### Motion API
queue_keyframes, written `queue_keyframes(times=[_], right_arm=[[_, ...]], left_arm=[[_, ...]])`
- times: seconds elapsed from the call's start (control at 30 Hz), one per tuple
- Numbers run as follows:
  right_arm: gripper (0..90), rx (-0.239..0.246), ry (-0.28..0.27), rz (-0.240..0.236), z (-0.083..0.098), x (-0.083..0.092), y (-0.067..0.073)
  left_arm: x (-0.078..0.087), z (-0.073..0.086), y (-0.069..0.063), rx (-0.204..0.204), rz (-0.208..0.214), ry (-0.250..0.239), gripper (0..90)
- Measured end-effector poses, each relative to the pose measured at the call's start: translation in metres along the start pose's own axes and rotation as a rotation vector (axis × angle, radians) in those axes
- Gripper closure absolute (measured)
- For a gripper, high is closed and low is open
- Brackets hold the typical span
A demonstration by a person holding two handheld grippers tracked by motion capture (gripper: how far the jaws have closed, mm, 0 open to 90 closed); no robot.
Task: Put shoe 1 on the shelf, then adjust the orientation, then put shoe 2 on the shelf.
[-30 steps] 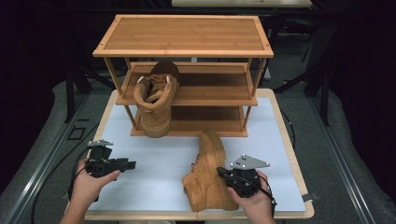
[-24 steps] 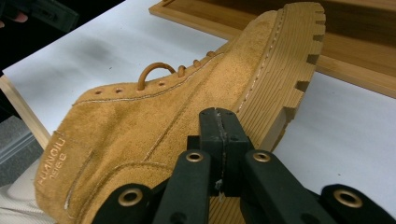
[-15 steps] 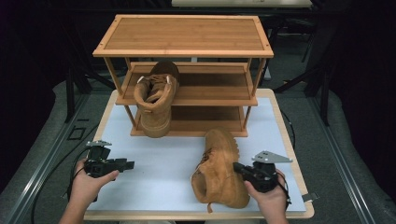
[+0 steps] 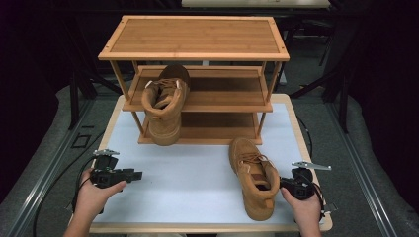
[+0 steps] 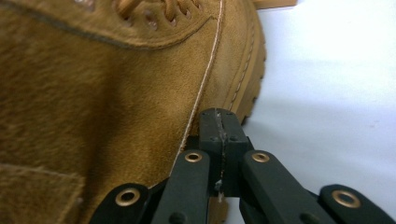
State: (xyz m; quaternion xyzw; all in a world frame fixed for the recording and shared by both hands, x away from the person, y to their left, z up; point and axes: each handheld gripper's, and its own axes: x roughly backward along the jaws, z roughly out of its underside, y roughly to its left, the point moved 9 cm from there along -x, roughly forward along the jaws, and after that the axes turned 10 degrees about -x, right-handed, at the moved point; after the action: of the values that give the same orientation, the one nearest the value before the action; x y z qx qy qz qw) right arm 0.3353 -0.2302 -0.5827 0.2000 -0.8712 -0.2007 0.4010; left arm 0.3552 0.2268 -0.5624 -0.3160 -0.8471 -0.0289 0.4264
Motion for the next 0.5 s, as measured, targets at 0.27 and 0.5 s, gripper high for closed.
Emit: queue_keyframes(times=[0.27, 0.5], right_arm=[[81.7, 0.019, 0.004, 0.078, -0.003, 0.001, -0.004], [75.3, 0.041, 0.050, 0.120, -0.010, 0.012, -0.002]], left_arm=[[0.009, 0.001, 0.002, 0.006, -0.008, -0.016, 54.7], [0.011, 0.000, 0.003, 0.011, -0.005, -0.023, 54.6]])
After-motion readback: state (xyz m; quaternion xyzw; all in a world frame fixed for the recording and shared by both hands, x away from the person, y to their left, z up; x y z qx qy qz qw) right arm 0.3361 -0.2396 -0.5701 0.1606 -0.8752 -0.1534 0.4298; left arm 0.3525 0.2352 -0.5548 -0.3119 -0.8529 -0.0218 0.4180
